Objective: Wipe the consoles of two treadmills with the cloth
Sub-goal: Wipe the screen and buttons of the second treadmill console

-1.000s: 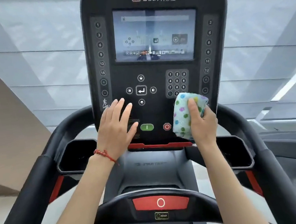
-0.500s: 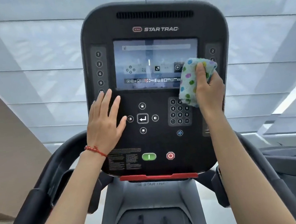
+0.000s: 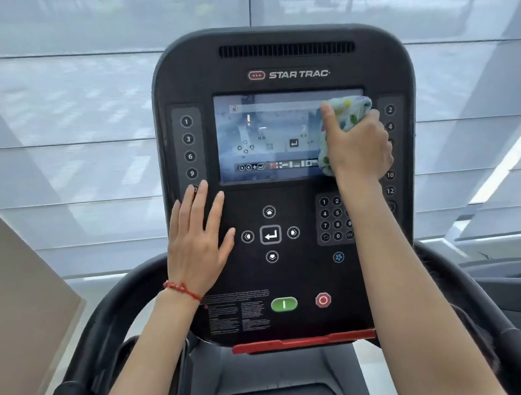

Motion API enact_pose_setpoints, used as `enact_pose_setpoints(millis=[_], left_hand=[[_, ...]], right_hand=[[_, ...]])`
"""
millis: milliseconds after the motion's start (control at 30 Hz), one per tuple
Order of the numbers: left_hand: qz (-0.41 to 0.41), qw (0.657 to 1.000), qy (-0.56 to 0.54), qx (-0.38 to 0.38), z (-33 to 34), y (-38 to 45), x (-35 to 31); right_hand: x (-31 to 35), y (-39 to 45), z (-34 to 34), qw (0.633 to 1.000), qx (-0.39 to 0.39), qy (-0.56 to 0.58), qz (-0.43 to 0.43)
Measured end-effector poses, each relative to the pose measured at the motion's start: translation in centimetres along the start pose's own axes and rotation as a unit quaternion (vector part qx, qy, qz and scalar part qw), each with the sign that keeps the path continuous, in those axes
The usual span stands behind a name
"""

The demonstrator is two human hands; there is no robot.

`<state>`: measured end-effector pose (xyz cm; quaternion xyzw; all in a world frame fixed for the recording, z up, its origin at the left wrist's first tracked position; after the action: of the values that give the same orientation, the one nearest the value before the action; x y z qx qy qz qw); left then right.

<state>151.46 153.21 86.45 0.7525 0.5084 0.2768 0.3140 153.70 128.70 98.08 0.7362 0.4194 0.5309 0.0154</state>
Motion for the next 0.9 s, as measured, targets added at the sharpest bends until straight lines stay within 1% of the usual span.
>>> enact_pose_setpoints(millis=[167,267,433,667,800,900], left_hand=[[0.009,1.000,-0.006,-0.013,0.3,-0.2,0.1],[0.015,1.000,-0.010,-0.018,0.3,-0.3,0.3],[0.016,1.000,-0.010,-0.020,0.2,-0.3,0.3],[0.012,1.000,-0.010,-0.018,0.2,-0.3,0.2],[0.015,1.000,-0.007,-0.021,0.3,-0.3,0.3],[0.011,1.000,-0.007,-0.026,0.4,-0.4,0.2]], right_hand=[[0.8,-0.6,0.9,0.999,-0.035,0.002,0.000],[1.9,-1.5,1.9,0.999,-0.039,-0.001,-0.010],[5.0,-3.1,3.7,0.999,-0.016,-0.014,-0.046],[9.9,-5.9,7.6,0.985,0.030,-0.022,-0.166],[9.6,-4.6,7.3,0.979,0.046,-0.028,-0.197],[8.4,-3.0,6.4,0.981,0.043,-0.022,-0.186]])
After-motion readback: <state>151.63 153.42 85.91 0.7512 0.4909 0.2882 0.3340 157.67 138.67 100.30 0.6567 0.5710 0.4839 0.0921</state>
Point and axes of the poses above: each hand's wrist, its own y-axis towards the middle knuckle, its own z-axis out of the palm, x = y × z, the point moved 4 cm from there along y, towards the middle knuckle, and after that the axes turned 6 degrees about y, right-handed, at the moved point
